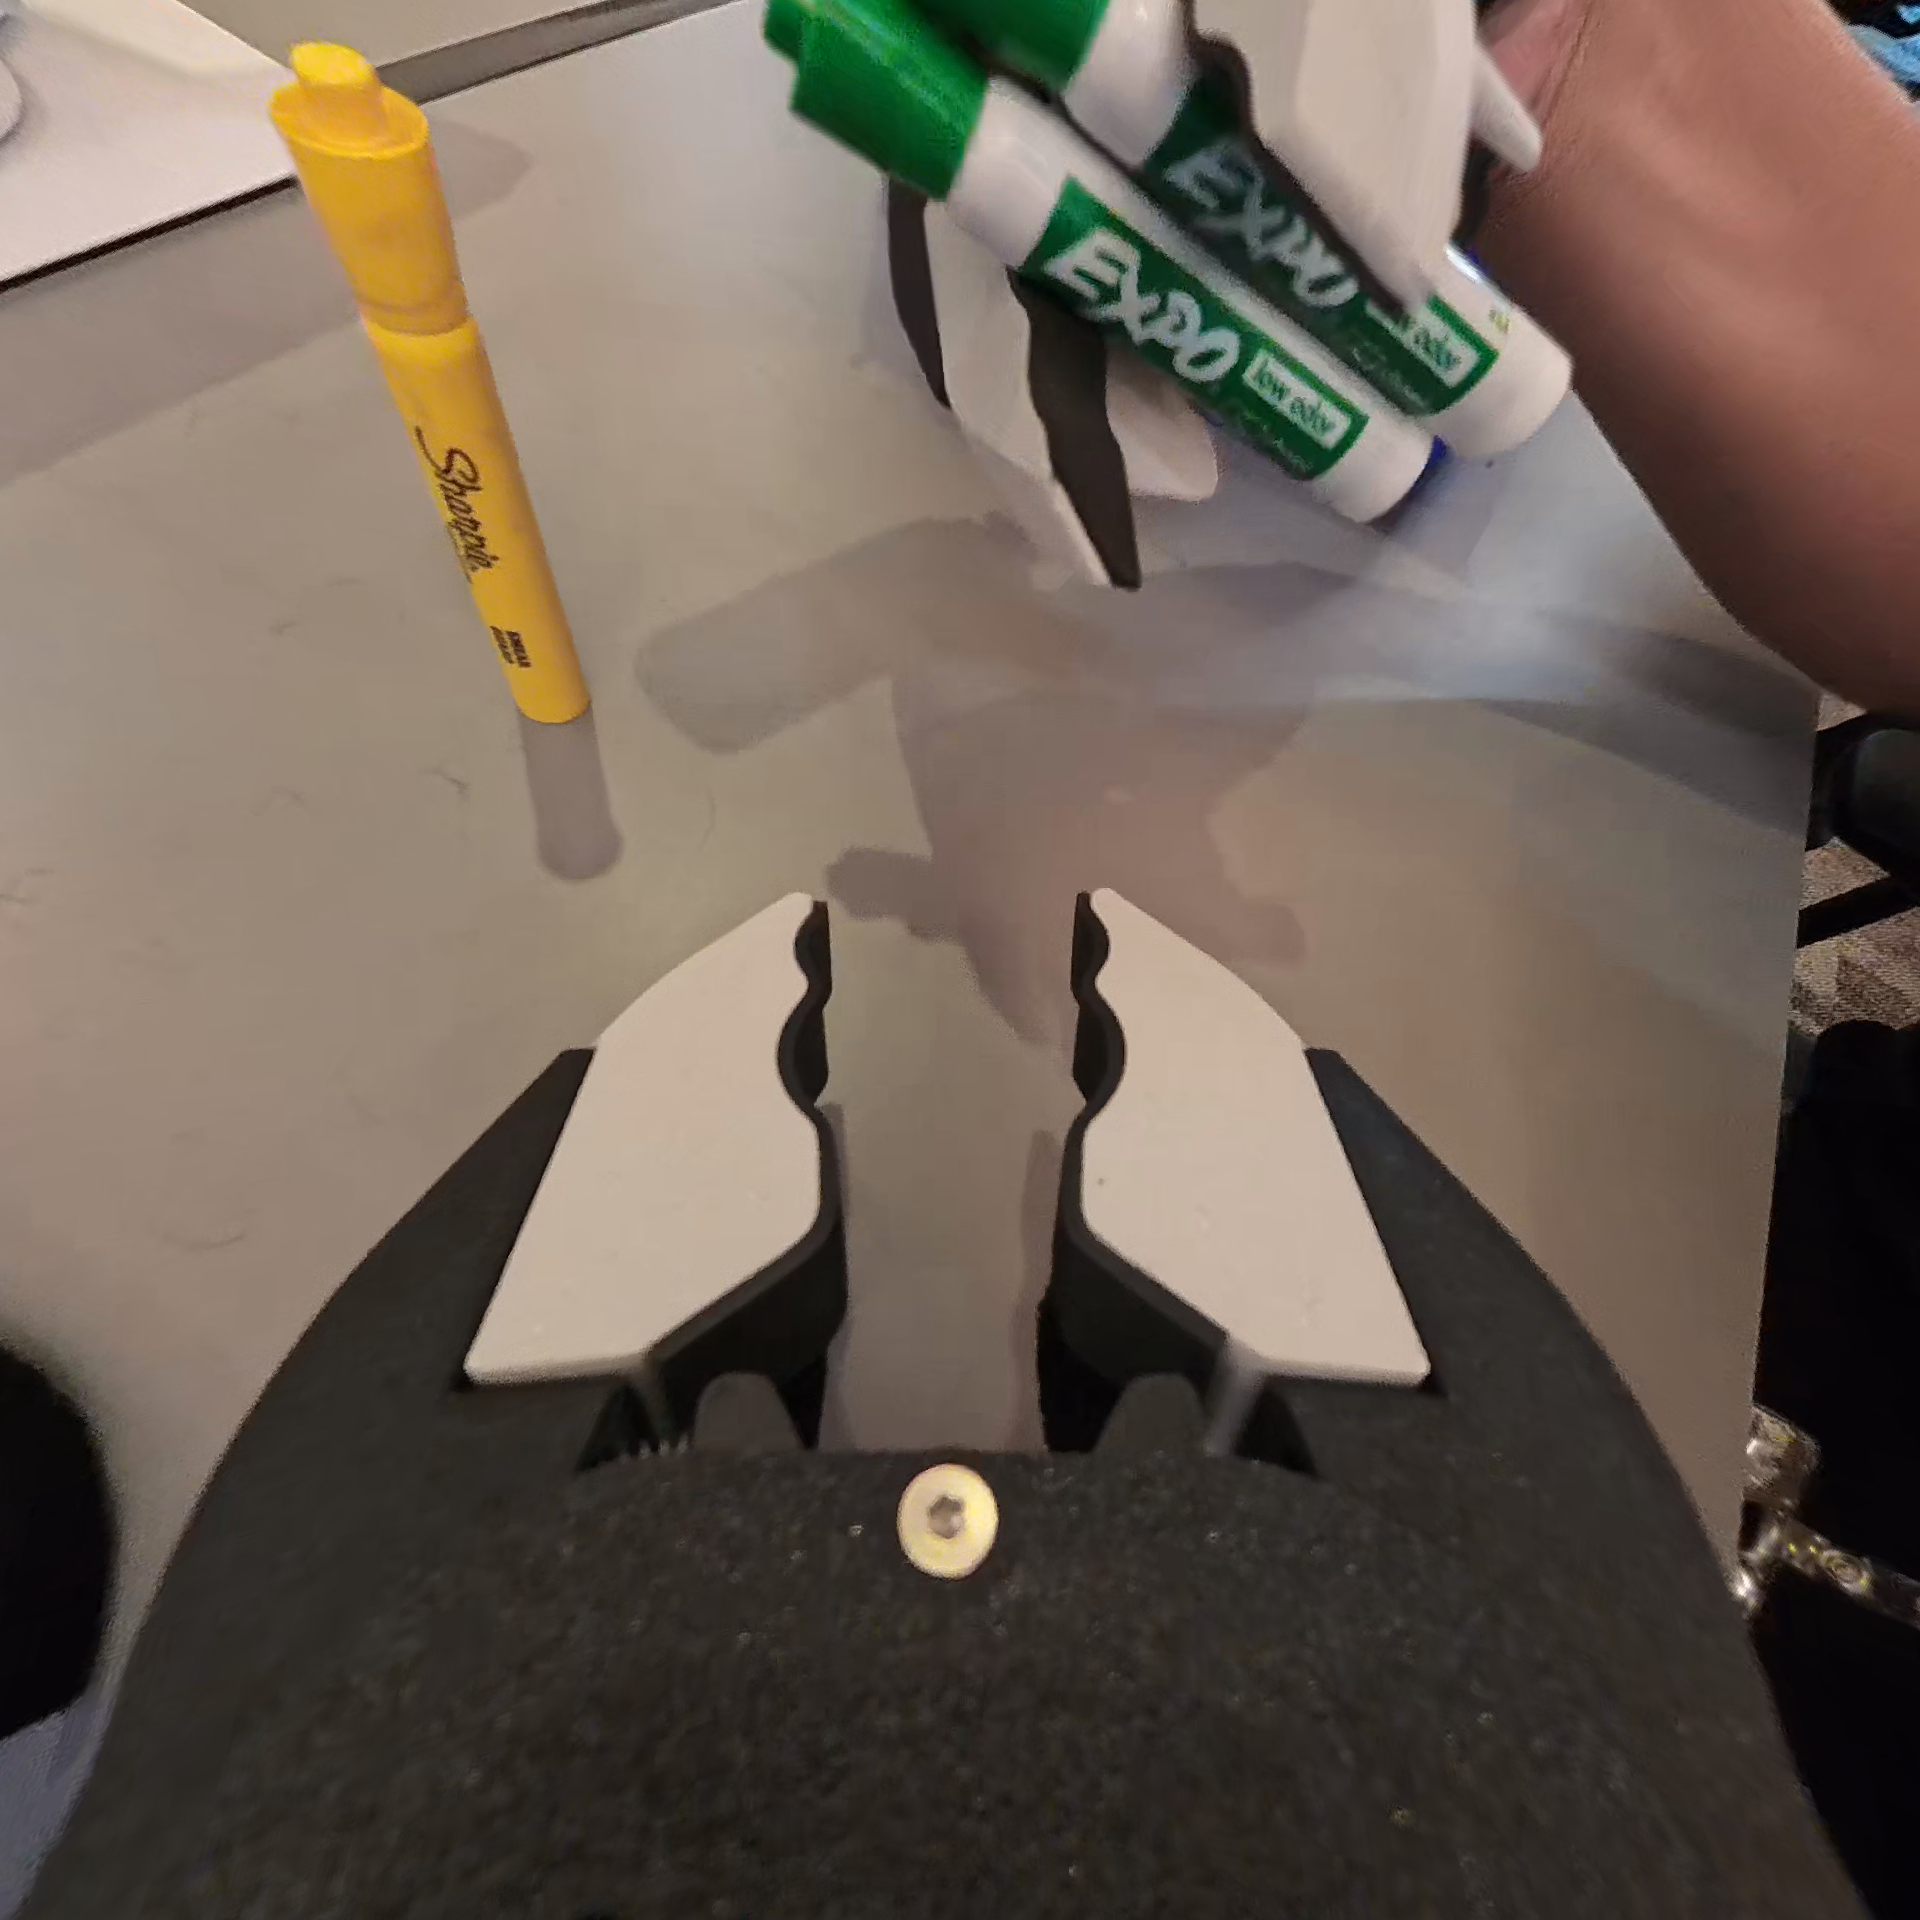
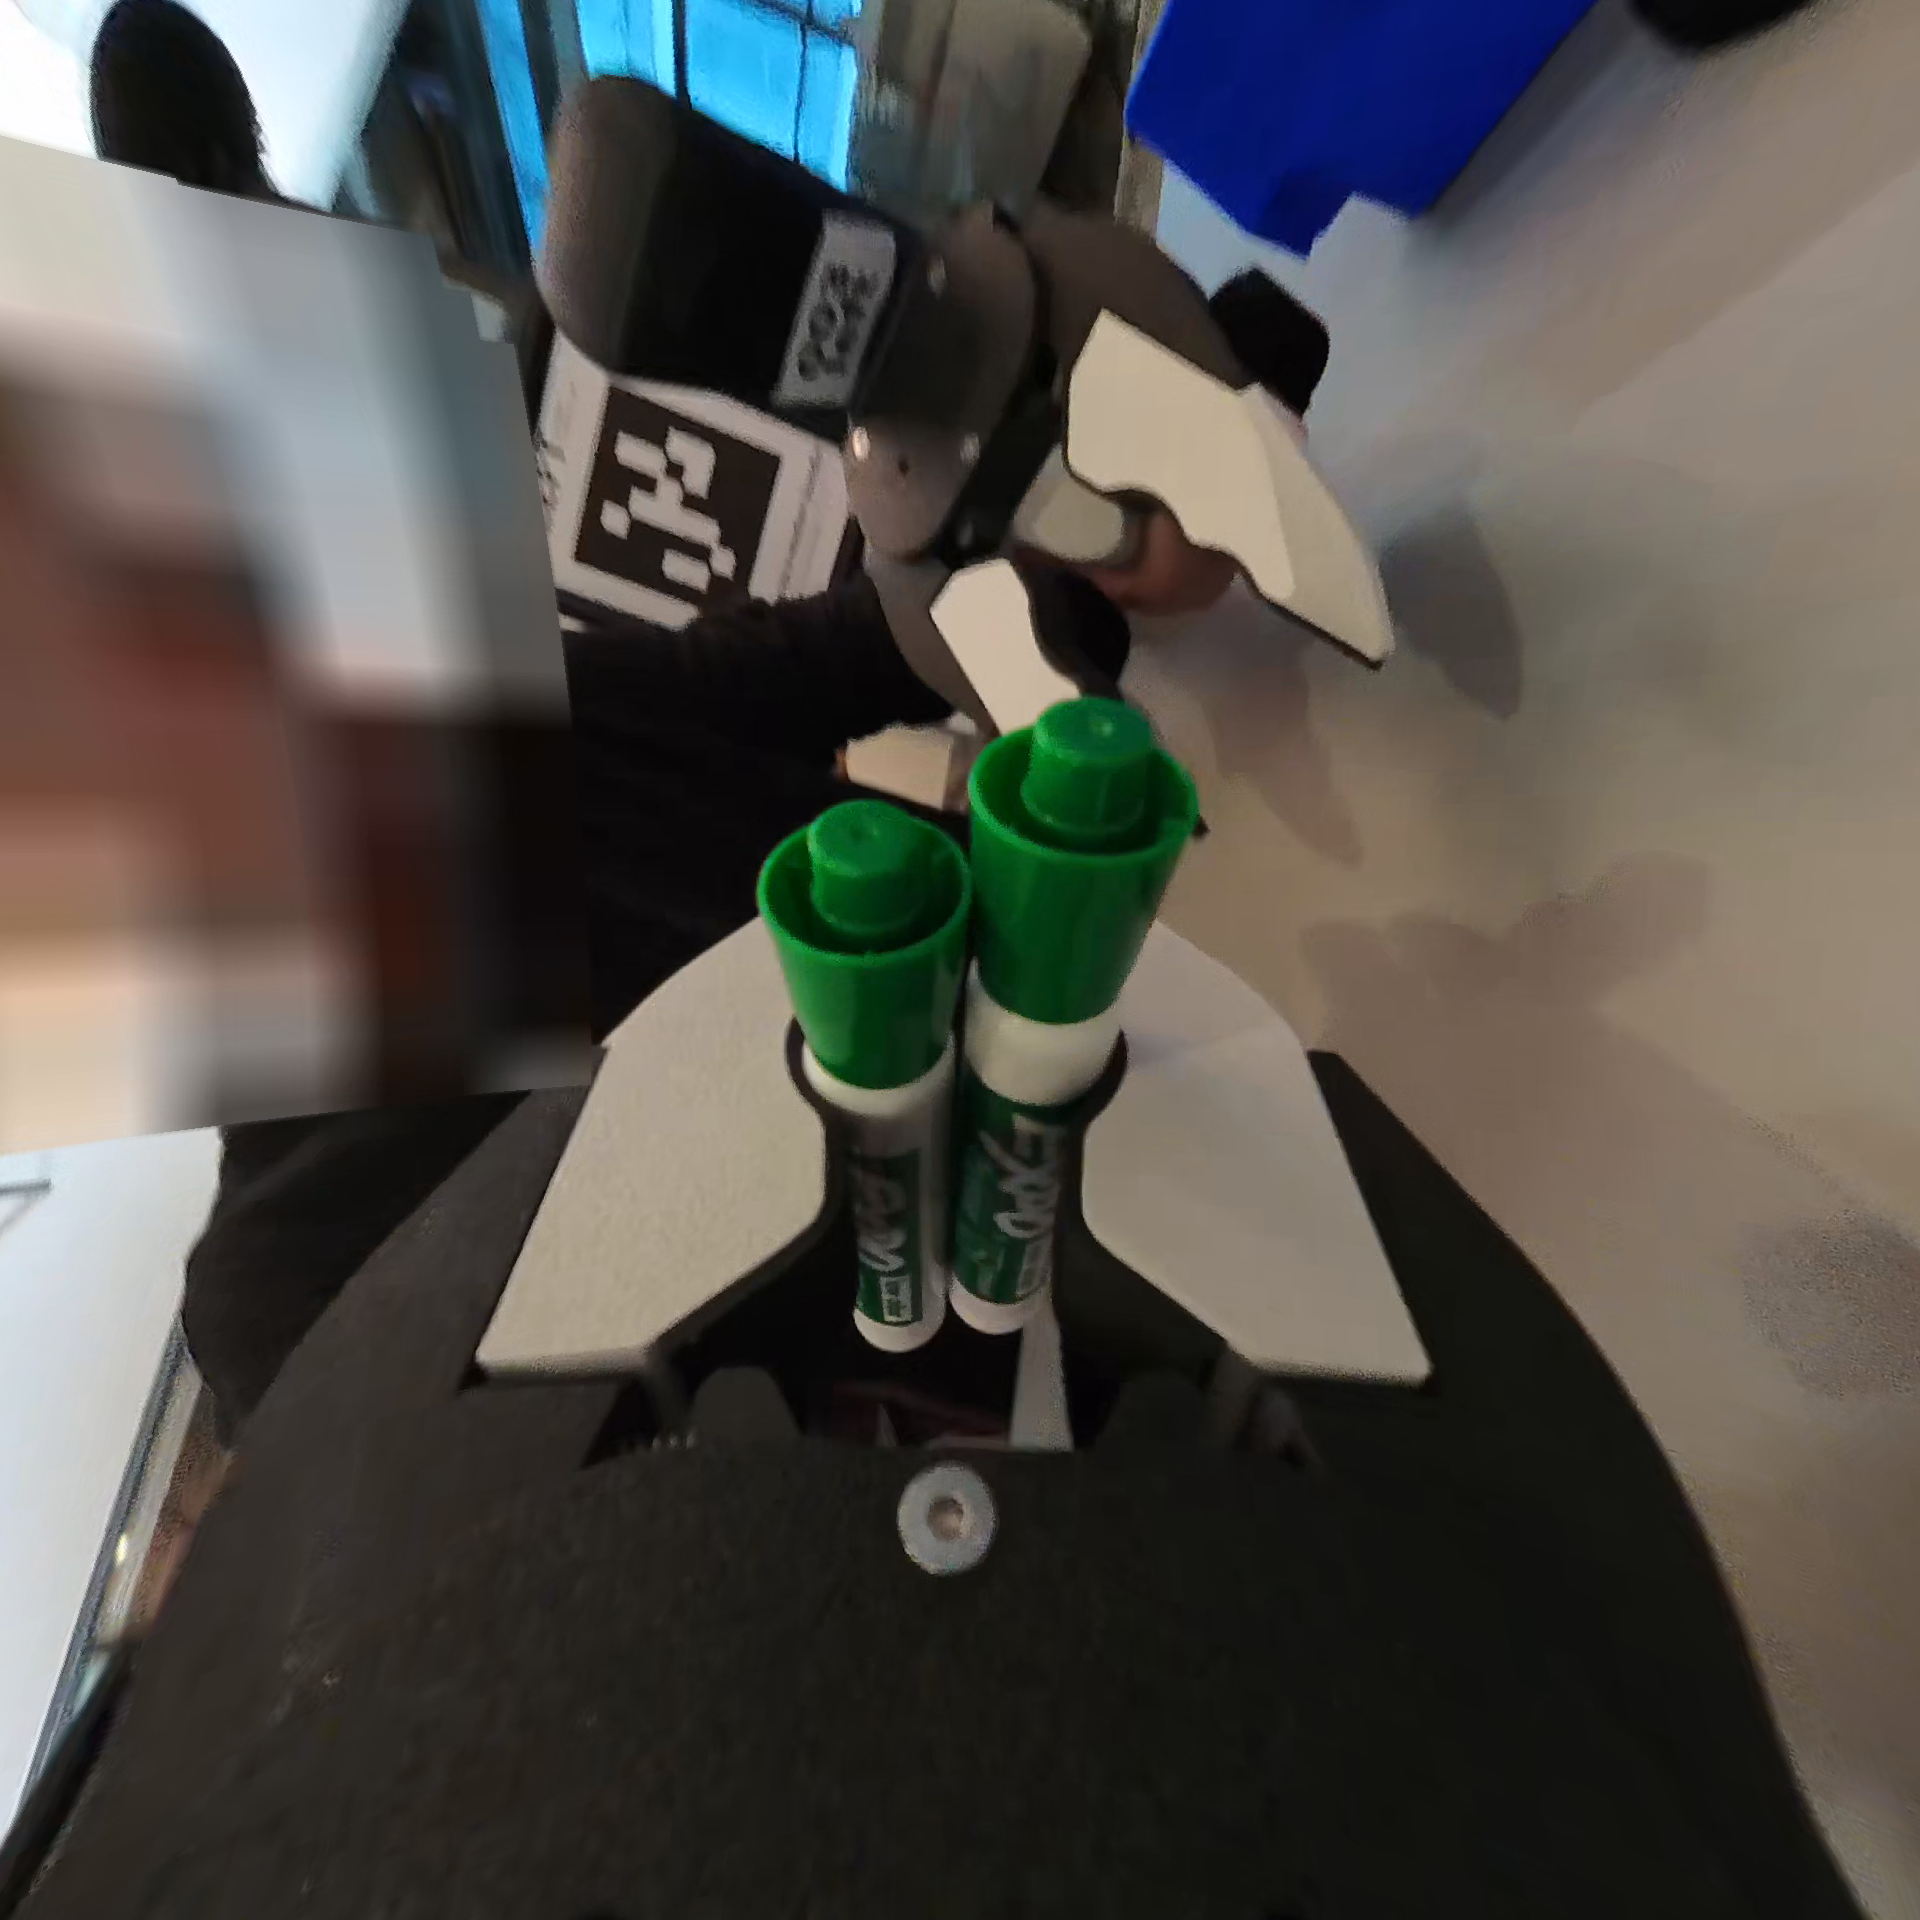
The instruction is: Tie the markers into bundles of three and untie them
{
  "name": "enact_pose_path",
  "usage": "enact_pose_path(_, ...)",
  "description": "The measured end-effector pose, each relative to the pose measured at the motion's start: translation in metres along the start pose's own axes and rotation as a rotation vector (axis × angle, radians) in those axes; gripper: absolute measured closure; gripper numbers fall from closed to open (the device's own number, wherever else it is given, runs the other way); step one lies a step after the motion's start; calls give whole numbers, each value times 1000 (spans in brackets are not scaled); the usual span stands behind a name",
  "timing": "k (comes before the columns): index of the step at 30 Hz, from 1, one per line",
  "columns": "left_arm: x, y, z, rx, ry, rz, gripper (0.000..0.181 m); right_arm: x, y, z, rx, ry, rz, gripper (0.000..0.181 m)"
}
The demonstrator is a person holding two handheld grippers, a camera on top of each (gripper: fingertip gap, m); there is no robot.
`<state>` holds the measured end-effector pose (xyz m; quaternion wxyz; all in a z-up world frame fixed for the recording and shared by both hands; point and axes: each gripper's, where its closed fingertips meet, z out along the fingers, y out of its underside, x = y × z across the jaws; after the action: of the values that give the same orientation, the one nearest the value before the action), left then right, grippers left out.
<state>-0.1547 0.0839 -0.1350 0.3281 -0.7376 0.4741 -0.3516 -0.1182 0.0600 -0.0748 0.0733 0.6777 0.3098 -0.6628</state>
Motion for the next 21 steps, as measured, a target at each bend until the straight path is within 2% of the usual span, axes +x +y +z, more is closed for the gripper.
enact_pose_path(5,-2,2,-5,1,-3,-14,137,12,18,9,-162,65,-18,139)
enact_pose_path(11,-2,0,-3,15,19,-14,137,22,45,21,-283,95,-21,139)
enact_pose_path(17,3,-28,-4,111,152,31,137,30,49,22,-299,67,1,139)
enact_pose_path(21,18,-45,-7,161,291,145,135,28,48,22,-305,28,-5,139)
